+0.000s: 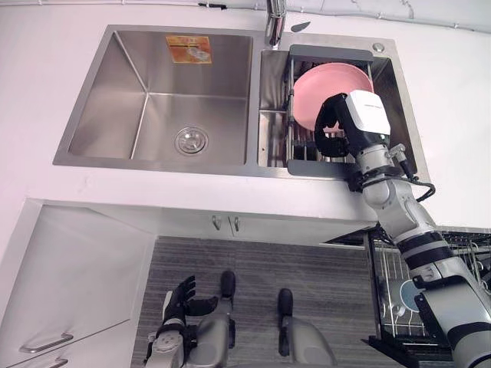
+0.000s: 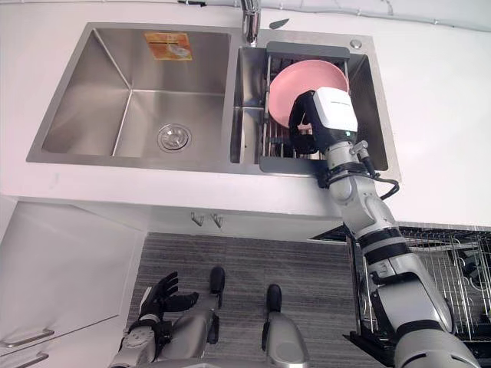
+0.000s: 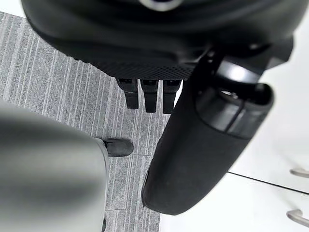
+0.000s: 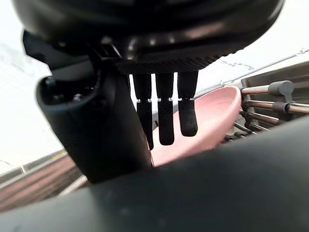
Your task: Walk over to the sink, pick up the cup, carry it to the dishwasher, place the cup inside the dishwasher, then close the dishwasher door
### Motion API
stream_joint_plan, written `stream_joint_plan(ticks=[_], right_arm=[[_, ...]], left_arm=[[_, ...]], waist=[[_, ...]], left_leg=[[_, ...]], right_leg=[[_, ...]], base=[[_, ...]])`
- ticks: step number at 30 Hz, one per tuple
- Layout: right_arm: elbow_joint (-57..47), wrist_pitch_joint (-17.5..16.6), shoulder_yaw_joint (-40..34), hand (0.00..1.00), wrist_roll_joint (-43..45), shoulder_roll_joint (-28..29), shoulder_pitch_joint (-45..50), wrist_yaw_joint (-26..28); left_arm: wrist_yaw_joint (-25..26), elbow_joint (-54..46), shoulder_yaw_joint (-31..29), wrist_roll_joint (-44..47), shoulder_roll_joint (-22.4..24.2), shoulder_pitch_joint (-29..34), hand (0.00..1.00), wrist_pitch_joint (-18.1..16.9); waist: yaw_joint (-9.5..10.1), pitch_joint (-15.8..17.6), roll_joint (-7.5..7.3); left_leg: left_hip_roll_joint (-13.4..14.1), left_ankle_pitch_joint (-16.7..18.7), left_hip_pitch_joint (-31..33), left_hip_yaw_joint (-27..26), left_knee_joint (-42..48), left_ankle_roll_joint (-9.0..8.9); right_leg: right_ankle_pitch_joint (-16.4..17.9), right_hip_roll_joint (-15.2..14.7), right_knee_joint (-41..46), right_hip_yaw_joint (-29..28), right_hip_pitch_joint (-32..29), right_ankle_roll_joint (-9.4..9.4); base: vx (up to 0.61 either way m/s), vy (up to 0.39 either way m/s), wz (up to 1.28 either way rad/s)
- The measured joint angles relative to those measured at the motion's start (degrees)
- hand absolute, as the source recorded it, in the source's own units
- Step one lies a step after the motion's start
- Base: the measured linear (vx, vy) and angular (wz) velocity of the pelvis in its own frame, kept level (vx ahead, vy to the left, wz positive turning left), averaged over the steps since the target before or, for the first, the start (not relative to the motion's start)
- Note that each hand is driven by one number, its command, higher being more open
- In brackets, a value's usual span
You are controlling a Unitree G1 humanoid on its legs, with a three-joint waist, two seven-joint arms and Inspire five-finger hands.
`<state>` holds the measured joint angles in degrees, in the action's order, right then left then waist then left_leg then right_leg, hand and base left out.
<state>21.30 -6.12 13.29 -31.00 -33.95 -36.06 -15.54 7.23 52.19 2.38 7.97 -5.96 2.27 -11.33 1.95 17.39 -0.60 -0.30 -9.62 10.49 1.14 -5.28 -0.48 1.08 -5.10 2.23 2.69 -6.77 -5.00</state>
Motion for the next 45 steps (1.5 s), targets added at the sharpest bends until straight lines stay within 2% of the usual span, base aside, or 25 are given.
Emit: stream_joint_plan(ticks=[7, 8, 15, 24, 35, 45], right_arm=[[-4.96, -0.15, -5.59, 0.30, 0.67, 3.69, 5.72, -1.96], [-5.47, -0.16, -6.17, 0.90, 0.95, 4.50, 6.22, -2.11], [-9.55, -0.35, -6.85, 0.90, 2.83, 6.93, 10.71, -2.49], [-11.85, -0.38, -8.04, 0.90, 2.10, 6.83, 14.06, -2.47], [-13.72, -0.49, -10.22, 0.90, -0.52, 3.34, 16.64, -2.46], [-12.86, -0.83, -10.57, 0.90, -2.43, -2.85, 16.62, -2.37]], left_arm=[[-0.11, -0.20, 0.33, -0.18, -0.09, 0.11, 0.90, 0.38], [-0.14, -0.34, 0.33, -0.28, -0.09, 0.15, 0.90, 0.50], [-1.11, -0.48, 0.21, -1.34, -0.36, 0.21, 0.90, 0.98], [-1.28, -0.43, 0.10, -1.37, -0.89, 1.03, 0.90, 0.99], [-2.29, -0.23, -0.90, -2.45, -0.80, 1.17, 0.90, 1.01], [-2.38, -0.01, -0.90, -2.47, -0.89, 1.32, 0.90, 1.00]], waist=[[0.12, -0.08, -0.05], [0.14, -0.18, -0.08], [0.26, -0.51, -0.33], [0.21, -2.08, -1.40], [-0.23, -2.63, -1.72], [-0.28, -3.00, -1.95]], left_leg=[[0.22, -0.38, -1.11, 0.37, 0.26, 0.05], [0.26, -0.38, -1.17, 0.39, 0.26, 0.05], [0.21, -0.35, -2.23, 0.54, 0.22, 0.06], [0.13, 0.28, -2.65, 0.29, -0.02, -0.24], [0.04, 0.53, -3.07, 0.11, -0.01, -0.12], [-0.15, 0.47, -3.12, 0.12, -0.02, 0.01]], right_leg=[[-0.26, 0.09, -0.28, 0.70, 1.57, 0.22], [-0.24, 0.12, -0.38, 0.73, 1.68, 0.25], [-0.21, 0.08, -0.96, 0.97, 3.04, 0.25], [-0.11, -0.02, -1.23, 0.76, 3.51, 0.12], [-0.07, -0.14, -1.31, 0.56, 3.84, 0.08], [0.03, -0.33, -1.31, 0.59, 3.86, 0.03]], base=[[0.07, -0.029, 0.05], [0.03, -0.031, 0.03], [0.00, 0.000, 0.00], [0.00, 0.000, -0.01], [0.00, -0.001, -0.01], [0.00, 0.000, 0.00]])
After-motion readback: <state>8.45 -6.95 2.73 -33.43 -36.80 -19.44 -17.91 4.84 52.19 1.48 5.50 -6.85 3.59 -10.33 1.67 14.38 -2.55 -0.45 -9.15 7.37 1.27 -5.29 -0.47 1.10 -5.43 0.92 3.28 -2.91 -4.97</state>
